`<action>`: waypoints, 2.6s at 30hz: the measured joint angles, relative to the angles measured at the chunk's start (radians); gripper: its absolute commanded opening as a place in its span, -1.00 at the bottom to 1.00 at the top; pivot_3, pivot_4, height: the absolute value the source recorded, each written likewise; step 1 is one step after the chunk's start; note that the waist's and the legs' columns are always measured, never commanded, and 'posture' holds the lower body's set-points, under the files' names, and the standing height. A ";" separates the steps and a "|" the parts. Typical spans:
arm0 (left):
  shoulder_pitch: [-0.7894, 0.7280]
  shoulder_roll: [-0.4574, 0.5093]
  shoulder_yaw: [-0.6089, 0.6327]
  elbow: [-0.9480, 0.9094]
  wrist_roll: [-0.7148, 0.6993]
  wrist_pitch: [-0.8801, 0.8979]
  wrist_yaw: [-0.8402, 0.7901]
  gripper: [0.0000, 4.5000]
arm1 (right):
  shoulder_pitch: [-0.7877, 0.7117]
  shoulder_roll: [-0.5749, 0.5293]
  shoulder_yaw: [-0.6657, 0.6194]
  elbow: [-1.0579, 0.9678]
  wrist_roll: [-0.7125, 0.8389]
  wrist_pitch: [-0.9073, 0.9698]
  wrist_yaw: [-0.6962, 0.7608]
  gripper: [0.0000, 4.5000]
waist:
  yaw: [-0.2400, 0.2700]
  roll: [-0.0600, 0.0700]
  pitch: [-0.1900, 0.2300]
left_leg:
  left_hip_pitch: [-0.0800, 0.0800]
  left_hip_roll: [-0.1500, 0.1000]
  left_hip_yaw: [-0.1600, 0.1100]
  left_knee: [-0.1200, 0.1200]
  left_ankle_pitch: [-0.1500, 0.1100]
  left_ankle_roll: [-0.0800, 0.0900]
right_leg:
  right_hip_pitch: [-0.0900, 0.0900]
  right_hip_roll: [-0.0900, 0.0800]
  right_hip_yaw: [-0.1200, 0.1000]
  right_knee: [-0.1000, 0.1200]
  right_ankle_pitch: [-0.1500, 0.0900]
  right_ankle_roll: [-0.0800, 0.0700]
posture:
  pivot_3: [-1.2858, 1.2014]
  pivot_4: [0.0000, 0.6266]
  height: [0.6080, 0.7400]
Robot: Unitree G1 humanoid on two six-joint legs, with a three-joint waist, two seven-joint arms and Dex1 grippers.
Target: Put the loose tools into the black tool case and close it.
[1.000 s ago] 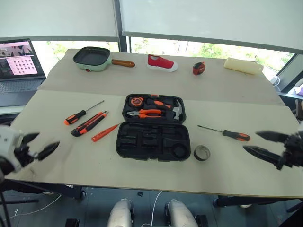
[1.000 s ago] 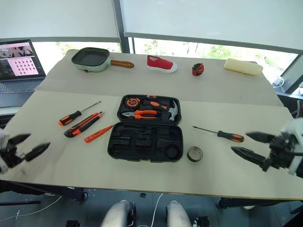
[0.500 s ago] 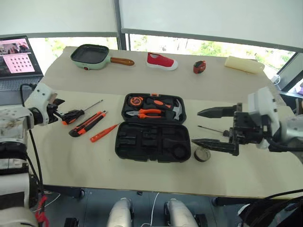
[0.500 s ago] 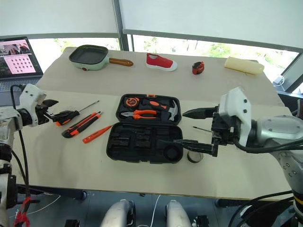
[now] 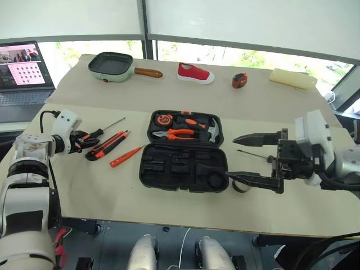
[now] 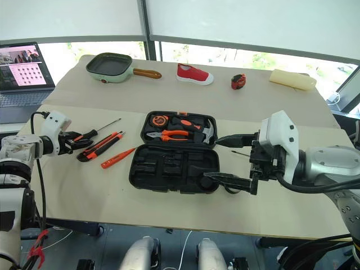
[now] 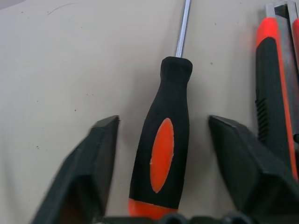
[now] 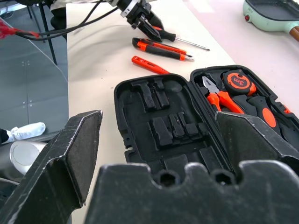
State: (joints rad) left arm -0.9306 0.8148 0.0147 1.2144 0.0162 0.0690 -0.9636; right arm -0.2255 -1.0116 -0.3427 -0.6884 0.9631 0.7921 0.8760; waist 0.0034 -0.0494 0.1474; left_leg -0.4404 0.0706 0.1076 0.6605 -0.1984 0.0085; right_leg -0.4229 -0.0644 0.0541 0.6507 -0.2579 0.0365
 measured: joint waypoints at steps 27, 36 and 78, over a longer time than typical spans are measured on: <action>0.075 -0.193 -0.259 -0.778 -0.063 -0.054 -0.459 -0.60 | 0.254 0.022 -0.016 0.117 -0.214 -0.069 -0.006 1.00 | -0.007 0.000 0.000 | -0.001 -0.001 -0.008 0.007 0.000 0.000 | 0.001 0.003 0.000 0.007 0.000 0.000 | 0.03 -0.52 1.00; 0.061 -0.242 -0.316 -0.660 0.035 -0.174 -0.390 -0.60 | 0.267 0.051 0.001 0.104 -0.240 -0.070 -0.014 1.00 | -0.001 0.001 0.000 | -0.001 -0.001 -0.009 0.008 0.000 0.000 | 0.001 0.003 0.000 0.007 0.000 0.000 | 0.03 -0.52 1.00; -0.035 -0.370 -0.387 -0.486 0.139 -0.286 -0.326 -0.97 | 0.275 0.111 0.019 0.049 -0.233 -0.069 -0.053 1.00 | 0.010 0.001 0.000 | -0.002 -0.001 -0.012 0.013 0.000 0.000 | 0.004 0.003 -0.001 0.008 0.000 0.000 | 0.03 -0.52 1.00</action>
State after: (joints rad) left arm -0.9657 0.4446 -0.3724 0.7280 0.1555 -0.2175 -1.2892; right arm 0.0490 -0.9008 -0.3241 -0.6397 0.7300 0.7228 0.8232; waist 0.0132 -0.0480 0.1470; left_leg -0.4423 0.0691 0.0959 0.6730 -0.1984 0.0089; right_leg -0.4188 -0.0613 0.0532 0.6583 -0.2582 0.0370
